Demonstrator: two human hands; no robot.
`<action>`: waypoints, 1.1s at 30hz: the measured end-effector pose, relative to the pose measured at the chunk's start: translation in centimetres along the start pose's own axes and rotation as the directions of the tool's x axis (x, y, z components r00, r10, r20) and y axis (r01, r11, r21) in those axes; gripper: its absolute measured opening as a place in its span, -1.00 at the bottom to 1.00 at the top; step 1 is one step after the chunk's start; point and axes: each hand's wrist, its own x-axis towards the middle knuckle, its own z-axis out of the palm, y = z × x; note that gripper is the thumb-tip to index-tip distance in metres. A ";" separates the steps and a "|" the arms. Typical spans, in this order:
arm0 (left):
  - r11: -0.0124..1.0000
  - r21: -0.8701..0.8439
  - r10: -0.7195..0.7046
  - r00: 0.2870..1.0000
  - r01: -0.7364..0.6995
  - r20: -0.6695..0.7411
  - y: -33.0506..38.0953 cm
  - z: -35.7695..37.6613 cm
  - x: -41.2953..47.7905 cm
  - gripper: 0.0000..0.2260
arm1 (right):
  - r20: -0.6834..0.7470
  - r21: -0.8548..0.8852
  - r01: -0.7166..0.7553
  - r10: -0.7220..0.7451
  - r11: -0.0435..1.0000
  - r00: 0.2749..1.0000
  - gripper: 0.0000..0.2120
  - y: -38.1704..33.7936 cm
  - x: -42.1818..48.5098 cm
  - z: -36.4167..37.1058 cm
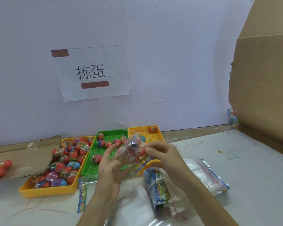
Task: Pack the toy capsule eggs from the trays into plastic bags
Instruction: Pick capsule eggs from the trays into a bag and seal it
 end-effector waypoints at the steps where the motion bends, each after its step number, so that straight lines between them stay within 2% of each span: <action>1: 1.000 0.024 0.003 0.999 -0.003 0.039 0.2 -0.1 0.0 -0.53 | -0.030 0.000 0.021 -0.021 1.000 0.999 -0.97 -0.1 0.1 -0.1; 4: 0.993 0.106 0.027 0.987 -0.044 0.157 0.8 -0.1 0.0 -0.47 | -0.069 -0.060 0.078 -0.082 0.995 0.994 -0.94 -0.4 0.2 -0.5; 7: 0.935 0.316 0.124 0.983 -0.161 0.135 0.7 0.5 -0.2 -0.64 | -0.043 -0.138 0.131 -0.138 0.982 0.990 -0.94 -0.4 0.1 -0.4; 10: 0.892 0.376 0.232 0.968 -0.250 0.094 0.3 0.9 -0.2 -0.82 | -0.017 -0.179 0.172 -0.177 0.969 0.984 -0.90 -0.1 0.2 -0.1; 14: 0.912 0.351 0.217 0.976 -0.212 0.026 0.4 0.7 -0.2 -0.82 | 0.015 -0.241 0.264 -0.269 0.934 0.963 -0.91 0.0 0.3 -0.3; 19: 0.936 0.313 0.178 0.983 -0.160 -0.030 0.6 0.6 -0.2 -0.81 | 0.039 -0.433 0.416 -0.444 0.800 0.895 -0.94 0.3 0.2 -0.4; 22: 0.955 0.237 0.196 0.979 -0.179 -0.051 0.9 0.9 -0.3 -0.88 | 0.034 -0.414 0.472 -0.505 0.778 0.863 -0.90 0.3 0.2 -0.3; 26: 0.985 0.084 0.162 0.980 -0.154 -0.113 0.9 1.7 -0.6 -0.86 | 0.032 -0.400 0.518 -0.553 0.756 0.833 -0.84 0.4 0.0 0.2; 33: 0.993 -0.020 0.111 0.980 -0.116 -0.167 1.3 2.0 -0.8 -0.86 | -0.011 -0.396 0.518 -0.568 0.759 0.823 -0.78 0.2 -0.3 0.7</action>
